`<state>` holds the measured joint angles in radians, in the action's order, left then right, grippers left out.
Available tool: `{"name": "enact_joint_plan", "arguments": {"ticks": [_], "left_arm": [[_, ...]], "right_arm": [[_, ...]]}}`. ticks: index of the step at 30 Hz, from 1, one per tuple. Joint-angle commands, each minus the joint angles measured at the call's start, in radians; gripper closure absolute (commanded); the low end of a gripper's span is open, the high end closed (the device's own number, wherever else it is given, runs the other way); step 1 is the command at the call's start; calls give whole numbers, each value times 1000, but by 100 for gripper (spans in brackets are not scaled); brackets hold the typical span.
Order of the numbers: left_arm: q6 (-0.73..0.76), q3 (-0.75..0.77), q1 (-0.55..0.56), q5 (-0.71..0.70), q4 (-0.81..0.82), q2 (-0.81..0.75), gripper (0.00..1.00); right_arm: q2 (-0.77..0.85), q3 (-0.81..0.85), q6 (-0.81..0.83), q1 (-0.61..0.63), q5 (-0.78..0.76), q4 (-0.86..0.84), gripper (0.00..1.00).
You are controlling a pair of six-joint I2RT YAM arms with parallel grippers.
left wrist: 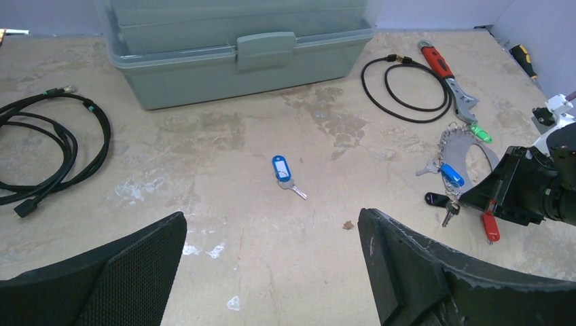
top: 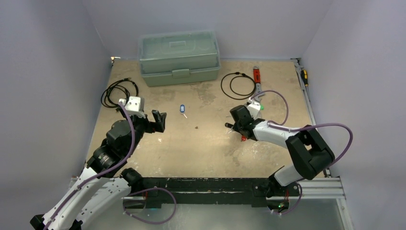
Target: Put the keys on the keyring
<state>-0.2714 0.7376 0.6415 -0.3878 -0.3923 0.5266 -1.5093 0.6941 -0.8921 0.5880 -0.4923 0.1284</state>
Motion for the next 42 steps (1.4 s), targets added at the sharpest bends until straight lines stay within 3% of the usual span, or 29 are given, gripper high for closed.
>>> {"name": "enact_joint_plan", "arguments": {"ticks": [1,20,42], "left_arm": [[9,-7,-4,7,46,5,3],[17,-7,-4,31,51,9,4],[13,-107,-3,376,255,25,15]], "right_arm": [[72,-42,43,-1,39,-20,100],[354,-198,103,0,246,-224,100],[667,-243,43,2,544,-315,100]]}}
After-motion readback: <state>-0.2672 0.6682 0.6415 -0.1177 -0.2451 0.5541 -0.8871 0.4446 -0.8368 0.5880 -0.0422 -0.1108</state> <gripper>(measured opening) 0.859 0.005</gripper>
